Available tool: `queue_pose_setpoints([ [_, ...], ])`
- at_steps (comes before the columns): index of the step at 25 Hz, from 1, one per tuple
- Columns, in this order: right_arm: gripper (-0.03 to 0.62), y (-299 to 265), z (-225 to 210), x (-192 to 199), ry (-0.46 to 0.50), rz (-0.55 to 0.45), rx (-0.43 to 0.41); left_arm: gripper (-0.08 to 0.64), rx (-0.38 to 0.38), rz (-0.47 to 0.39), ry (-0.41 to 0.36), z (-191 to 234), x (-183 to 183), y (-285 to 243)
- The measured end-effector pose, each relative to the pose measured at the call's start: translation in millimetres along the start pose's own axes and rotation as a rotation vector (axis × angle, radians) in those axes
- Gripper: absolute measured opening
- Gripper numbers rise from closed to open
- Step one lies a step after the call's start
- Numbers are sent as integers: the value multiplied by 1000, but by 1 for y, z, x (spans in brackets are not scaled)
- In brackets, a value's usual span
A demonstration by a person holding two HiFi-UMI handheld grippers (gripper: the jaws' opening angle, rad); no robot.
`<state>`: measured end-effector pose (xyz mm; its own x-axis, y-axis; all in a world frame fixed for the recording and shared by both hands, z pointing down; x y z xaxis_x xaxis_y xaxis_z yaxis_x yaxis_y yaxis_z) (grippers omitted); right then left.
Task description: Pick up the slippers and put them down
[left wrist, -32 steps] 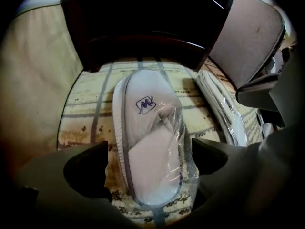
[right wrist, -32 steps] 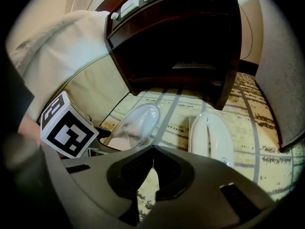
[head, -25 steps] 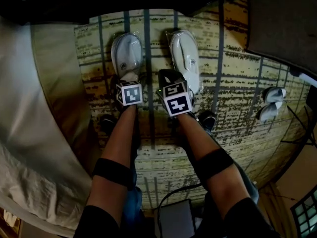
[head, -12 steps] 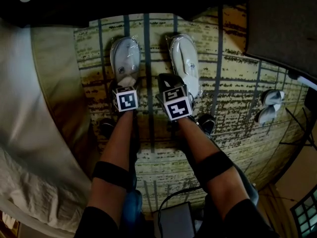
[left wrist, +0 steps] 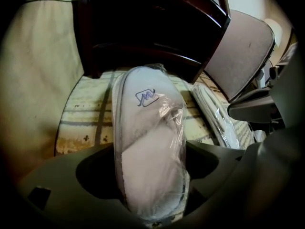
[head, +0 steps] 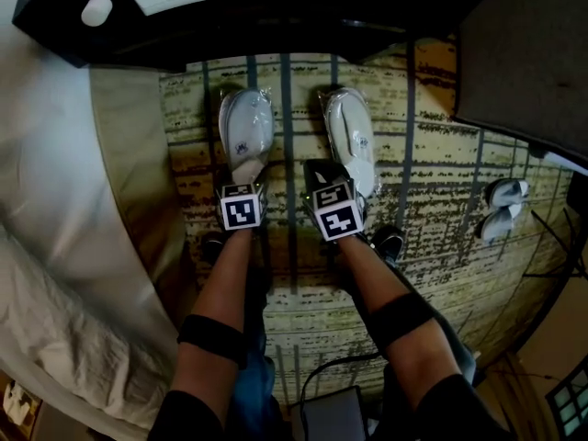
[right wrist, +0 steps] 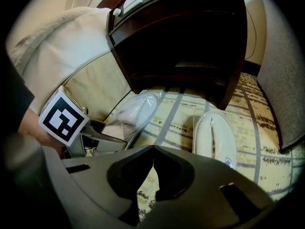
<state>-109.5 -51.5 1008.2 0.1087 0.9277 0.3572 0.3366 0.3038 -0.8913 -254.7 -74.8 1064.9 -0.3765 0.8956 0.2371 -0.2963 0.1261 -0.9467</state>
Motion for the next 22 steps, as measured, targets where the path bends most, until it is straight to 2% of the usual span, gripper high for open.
queue_pose_setpoints([
  [4, 2, 14, 6, -10, -4, -2, 4, 387, -11, -21, -31, 5, -5, 19],
  [9, 2, 32, 19, -32, -4, -15, -2, 387, -13, -36, -19, 9, -30, 52],
  [14, 2, 36, 24, -63, 2, -60, -8, 387, -30, -87, -36, 25, -84, 70],
  [22, 2, 18, 21, -113, 16, -157, -23, 387, -76, -171, -59, 61, -173, 66],
])
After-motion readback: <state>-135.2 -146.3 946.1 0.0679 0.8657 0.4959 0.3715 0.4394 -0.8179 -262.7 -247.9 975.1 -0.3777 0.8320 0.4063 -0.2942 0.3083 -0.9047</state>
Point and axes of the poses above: the fingertips, and each gripper's own axes: y backward along the fingers, z to its left, x out of its underside, the point moved 3 cm from there along y, backward along the fingers, and after that the axes turned 6 degrees about z, right-handed, at the moved point
